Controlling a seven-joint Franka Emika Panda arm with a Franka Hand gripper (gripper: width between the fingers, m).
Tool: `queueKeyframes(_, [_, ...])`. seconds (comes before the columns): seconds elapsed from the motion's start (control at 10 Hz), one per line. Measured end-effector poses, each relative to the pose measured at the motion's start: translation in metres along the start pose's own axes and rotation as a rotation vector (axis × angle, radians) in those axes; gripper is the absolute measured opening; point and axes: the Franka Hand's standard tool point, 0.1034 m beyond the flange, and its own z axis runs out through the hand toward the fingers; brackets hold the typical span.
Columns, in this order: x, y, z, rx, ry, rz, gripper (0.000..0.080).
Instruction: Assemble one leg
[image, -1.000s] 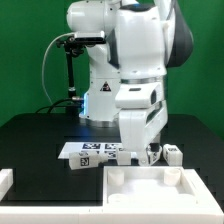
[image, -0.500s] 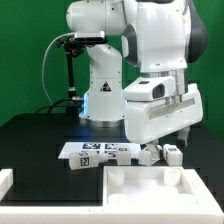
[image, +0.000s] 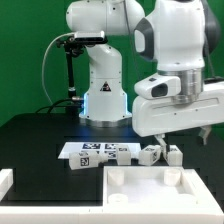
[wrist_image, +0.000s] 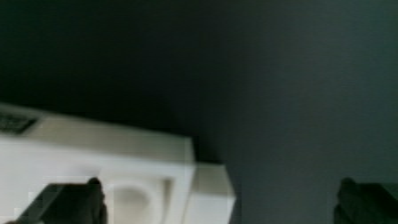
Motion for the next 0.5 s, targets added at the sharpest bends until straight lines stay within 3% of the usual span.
queueKeyframes(0.5, [-0.0062, -0.0027, 0.0030, -0.002, -0.048, -0.060, 0.0649])
